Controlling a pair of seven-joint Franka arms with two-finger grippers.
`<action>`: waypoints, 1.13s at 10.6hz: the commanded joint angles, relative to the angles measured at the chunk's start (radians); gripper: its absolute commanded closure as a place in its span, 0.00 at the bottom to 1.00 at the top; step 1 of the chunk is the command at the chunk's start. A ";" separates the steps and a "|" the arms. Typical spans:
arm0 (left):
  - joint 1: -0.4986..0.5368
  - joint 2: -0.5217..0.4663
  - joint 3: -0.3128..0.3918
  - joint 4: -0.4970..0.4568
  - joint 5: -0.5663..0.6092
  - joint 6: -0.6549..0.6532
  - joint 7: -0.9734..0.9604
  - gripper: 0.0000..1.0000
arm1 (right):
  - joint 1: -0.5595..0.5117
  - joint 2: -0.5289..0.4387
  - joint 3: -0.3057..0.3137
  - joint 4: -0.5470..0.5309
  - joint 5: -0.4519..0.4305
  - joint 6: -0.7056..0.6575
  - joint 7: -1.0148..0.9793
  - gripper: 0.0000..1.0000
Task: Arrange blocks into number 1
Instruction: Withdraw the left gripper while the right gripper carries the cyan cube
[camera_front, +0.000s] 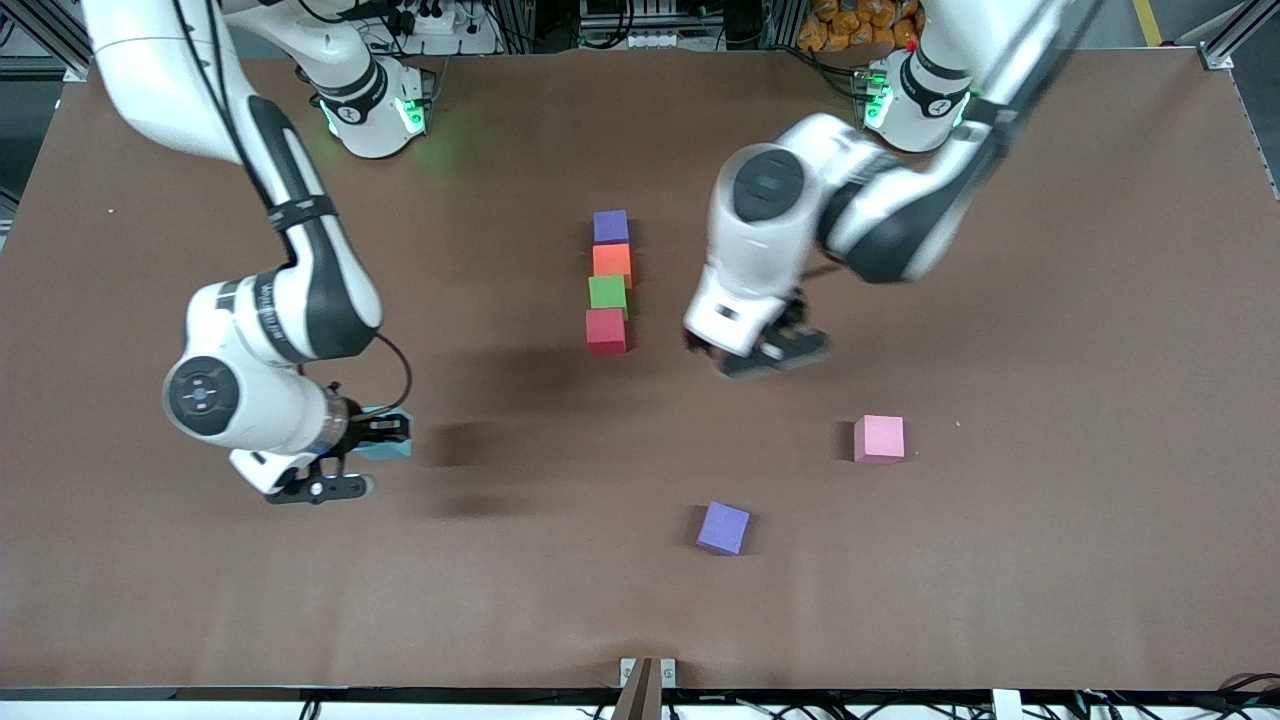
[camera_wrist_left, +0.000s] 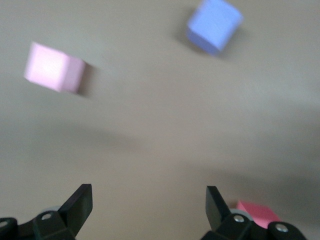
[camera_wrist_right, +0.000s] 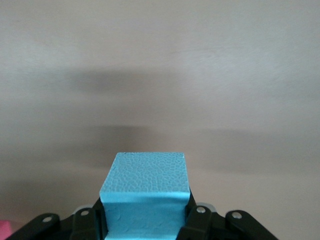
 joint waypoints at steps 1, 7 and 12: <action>0.128 -0.049 -0.012 -0.016 -0.011 -0.028 0.074 0.00 | 0.074 0.013 -0.006 0.015 0.010 -0.003 0.145 1.00; 0.366 -0.166 -0.055 -0.112 -0.042 -0.132 0.293 0.00 | 0.246 0.073 -0.007 0.024 0.002 0.129 0.431 1.00; 0.132 -0.304 0.305 -0.183 -0.195 -0.137 0.632 0.00 | 0.326 0.142 -0.009 0.052 -0.002 0.238 0.572 1.00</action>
